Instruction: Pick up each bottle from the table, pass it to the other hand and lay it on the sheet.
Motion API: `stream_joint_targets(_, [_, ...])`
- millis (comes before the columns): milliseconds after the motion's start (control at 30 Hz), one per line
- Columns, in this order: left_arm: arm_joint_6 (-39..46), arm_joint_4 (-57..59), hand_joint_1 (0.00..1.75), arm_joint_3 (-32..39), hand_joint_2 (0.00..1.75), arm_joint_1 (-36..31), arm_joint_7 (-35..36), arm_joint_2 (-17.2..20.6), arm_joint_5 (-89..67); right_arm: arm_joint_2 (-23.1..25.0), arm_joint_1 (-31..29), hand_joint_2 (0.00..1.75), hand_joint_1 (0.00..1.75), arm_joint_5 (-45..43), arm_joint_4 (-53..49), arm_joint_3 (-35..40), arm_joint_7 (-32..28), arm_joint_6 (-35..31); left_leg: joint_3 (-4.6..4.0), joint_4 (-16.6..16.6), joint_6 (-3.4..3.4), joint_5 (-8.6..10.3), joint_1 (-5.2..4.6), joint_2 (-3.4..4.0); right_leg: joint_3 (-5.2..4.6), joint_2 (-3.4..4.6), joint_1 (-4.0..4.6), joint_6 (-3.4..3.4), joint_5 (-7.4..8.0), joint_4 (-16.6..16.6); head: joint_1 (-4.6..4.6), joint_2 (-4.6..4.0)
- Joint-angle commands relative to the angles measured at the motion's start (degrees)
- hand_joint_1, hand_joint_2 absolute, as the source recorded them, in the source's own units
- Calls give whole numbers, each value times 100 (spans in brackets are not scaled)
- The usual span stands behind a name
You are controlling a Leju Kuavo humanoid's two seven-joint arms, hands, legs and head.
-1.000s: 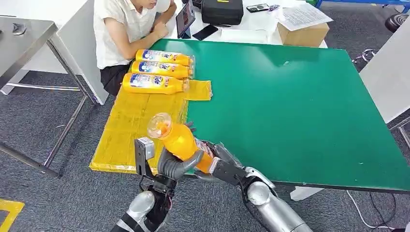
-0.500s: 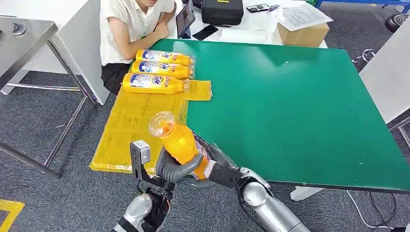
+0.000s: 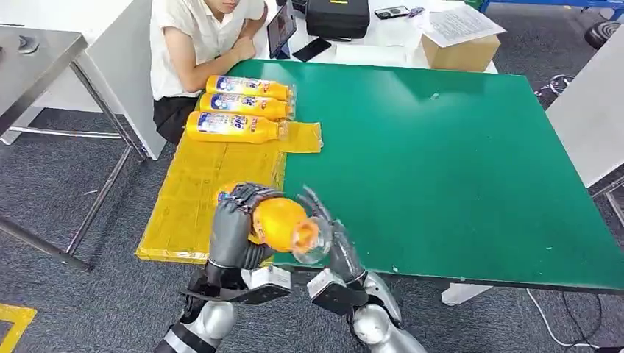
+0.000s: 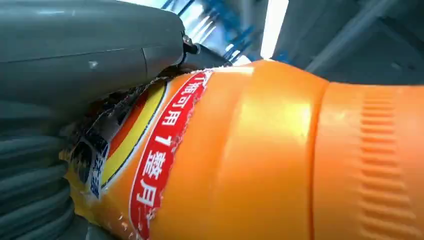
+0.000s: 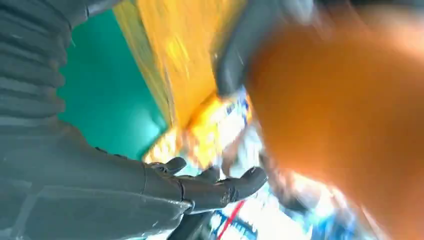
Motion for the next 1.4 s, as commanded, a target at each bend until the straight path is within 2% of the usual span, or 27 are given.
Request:
stream_joint_targets(33, [-206, 510, 175, 330, 175, -614, 372, 292, 237, 396, 362, 0, 0, -1577, -1233, -1911, -361, -176, 11, 4, -12, -2, 3, -15, 14, -11, 3, -12, -8, 6, 2, 0])
stream_joint_targets(167, [-186, 1023, 175, 332, 175, -1043, 906, 437, -298, 556, 540, 0, 0, -1719, -2186, -2712, -367, -605, -1, 4, -6, 6, -1, -37, 8, -32, 0, -8, -7, 6, 0, 0])
stream_joint_targets(333, [-212, 1127, 175, 354, 175, -1101, 897, 444, -290, 586, 601, 0, 0, -1683, -2241, -2688, -367, -616, 28, -2, -12, -6, 2, -12, 34, -6, 3, -13, -10, 0, 0, 0])
stream_joint_targets(467, [-212, 1127, 175, 354, 175, -1101, 897, 444, -290, 586, 601, 0, 0, -1683, -2241, -2688, -367, -616, 32, -4, -14, -5, 4, -19, 38, -13, 5, -14, -12, -2, 0, 0])
stream_joint_targets(533, [-172, 1336, 175, 404, 175, -1211, 1183, 454, -595, 606, 590, 0, 0, -1753, -2348, -2691, -367, -732, 31, -2, -13, -7, 5, -11, 35, -6, 6, -13, -10, -1, 0, 0])
stream_joint_targets(600, [-346, 1712, 175, 445, 175, -1434, 1421, 515, -788, 607, 626, 0, 0, -1812, -2352, -2710, -367, -674, 22, 1, -11, -3, 5, -16, 27, -11, 5, -11, -8, 1, 0, 0])
stream_joint_targets(667, [-874, 2503, 175, 536, 175, -1901, 1751, 564, -820, 676, 633, 0, 0, -1879, -2363, -2750, -367, -511, 21, 0, -11, 1, 5, -17, 27, -13, 5, -10, -5, 0, 0, 0])
stream_joint_targets(800, [-1155, 3732, 175, 709, 175, -2591, 1930, 569, -1033, 805, 625, 0, 0, -1980, -2662, -3090, -367, -573, 12, 0, -10, 7, 4, -23, 19, -18, 4, -10, -2, 2, 2, 0])
stream_joint_targets(1000, [-2053, 4321, 175, 619, 175, -2683, 1892, 469, -966, 843, 652, 0, 0, -2090, -2470, -3359, -367, -231, 30, -5, -15, 6, 6, -16, 39, -9, 6, -11, -6, -6, 0, 0])
stream_joint_targets(1133, [-2208, 4584, 175, 573, 175, -2798, 1965, 373, -964, 810, 554, 0, 0, -2032, -2366, -3496, -367, -159, 25, -4, -13, 8, 3, -16, 33, -12, 3, -8, -6, -2, 0, 0])
stream_joint_targets(1200, [-2109, 4575, 162, 613, 175, -2812, 1913, 325, -909, 820, 558, 0, 0, -2031, -2371, -3516, -367, -154, 20, -2, -14, 8, 6, -19, 31, -14, 6, -8, -5, -3, 2, 0])
stream_joint_targets(1267, [-2109, 4575, 162, 613, 175, -2812, 1913, 325, -909, 820, 558, 0, 0, -2031, -2371, -3516, -367, -154, 17, -1, -13, 11, 3, -14, 27, -8, 4, -7, -1, -2, 0, 0])
stream_joint_targets(1300, [-2109, 4575, 148, 613, 175, -2812, 1913, 325, -909, 820, 558, 0, 0, -2031, -2371, -3516, -367, -154, 27, -2, -17, 8, 5, -8, 35, 0, 5, -11, -1, -3, 0, 0])
stream_joint_targets(1333, [-2185, 4580, 120, 591, 175, -2828, 1899, 300, -896, 840, 587, 0, 0, -2006, -2334, -3511, -367, -183, 18, -3, -15, 11, 2, -9, 25, -2, 3, -7, 1, -1, 0, 0])
stream_joint_targets(1367, [-2310, 4562, 63, 566, 175, -2827, 1854, 289, -858, 834, 598, 0, 0, -1983, -2255, -3496, -367, -194, 23, -1, -17, 9, 4, -11, 30, -3, 4, -11, -1, 0, 0, 0])
stream_joint_targets(1400, [-2347, 4558, 31, 550, 175, -2816, 1846, 275, -853, 833, 603, 0, 0, -1979, -2218, -3494, -367, -183, 19, -2, -15, 12, 4, -16, 26, -10, 4, -8, -1, 0, 0, 0])
